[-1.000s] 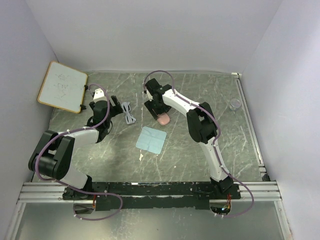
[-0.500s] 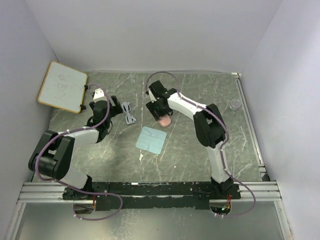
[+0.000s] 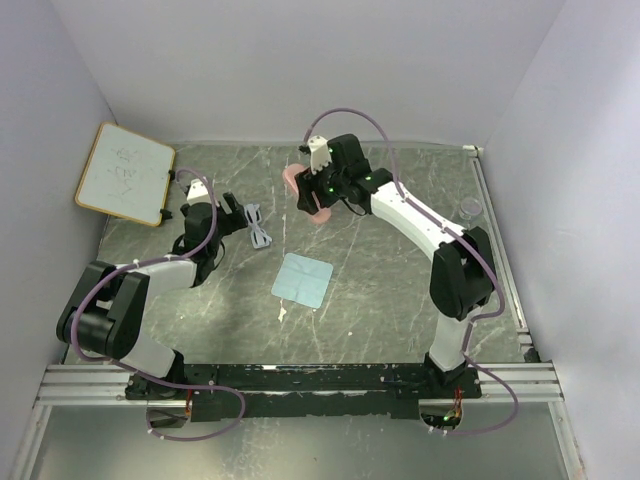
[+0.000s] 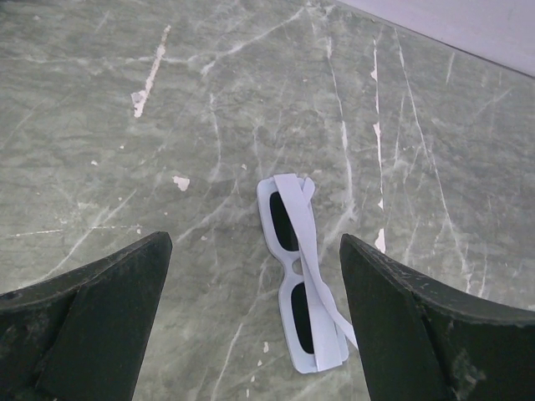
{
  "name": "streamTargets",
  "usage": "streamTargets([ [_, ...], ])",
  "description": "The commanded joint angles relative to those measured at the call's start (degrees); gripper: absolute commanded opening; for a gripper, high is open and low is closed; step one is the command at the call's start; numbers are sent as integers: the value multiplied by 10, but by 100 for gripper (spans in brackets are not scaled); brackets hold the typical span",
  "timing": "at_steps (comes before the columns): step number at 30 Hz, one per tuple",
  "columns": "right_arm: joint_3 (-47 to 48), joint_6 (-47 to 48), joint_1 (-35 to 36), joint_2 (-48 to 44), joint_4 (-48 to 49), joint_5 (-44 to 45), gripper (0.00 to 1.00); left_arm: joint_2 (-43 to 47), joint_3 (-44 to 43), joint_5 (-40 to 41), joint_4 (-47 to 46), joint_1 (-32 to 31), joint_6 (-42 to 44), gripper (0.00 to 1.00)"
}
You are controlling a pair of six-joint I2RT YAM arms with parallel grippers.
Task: Organize the sunglasses
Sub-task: Open the sunglasses case.
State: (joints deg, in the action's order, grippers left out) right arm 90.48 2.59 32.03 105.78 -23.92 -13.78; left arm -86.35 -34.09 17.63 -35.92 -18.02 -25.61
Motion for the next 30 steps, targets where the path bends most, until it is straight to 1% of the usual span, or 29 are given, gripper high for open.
streamTargets([
  [1,-10,8,-14,-6,65,-113,0,20,13,-56,-40,11,-14,94],
  [6,-19,9,-19,-30,99,-175,0,50,31,-128,-73,20,-23,94],
  [9,-44,1,-33,-52,137,-233,0,71,49,-186,-113,31,-43,94],
  [13,-70,-27,-56,-69,188,-308,0,87,70,-272,-187,48,-98,94],
  [16,-85,-28,-62,-86,201,-329,0,87,78,-336,-241,64,-143,94],
  [19,-114,-61,-70,-108,254,-358,0,68,81,-409,-332,74,-196,94],
  [22,-123,-84,-71,-114,281,-379,0,41,76,-466,-421,80,-255,94],
  [27,-147,-116,-72,-123,330,-387,0,-10,59,-535,-559,82,-349,94],
  [30,-150,-125,-71,-122,336,-390,0,-48,49,-560,-634,82,-395,94],
])
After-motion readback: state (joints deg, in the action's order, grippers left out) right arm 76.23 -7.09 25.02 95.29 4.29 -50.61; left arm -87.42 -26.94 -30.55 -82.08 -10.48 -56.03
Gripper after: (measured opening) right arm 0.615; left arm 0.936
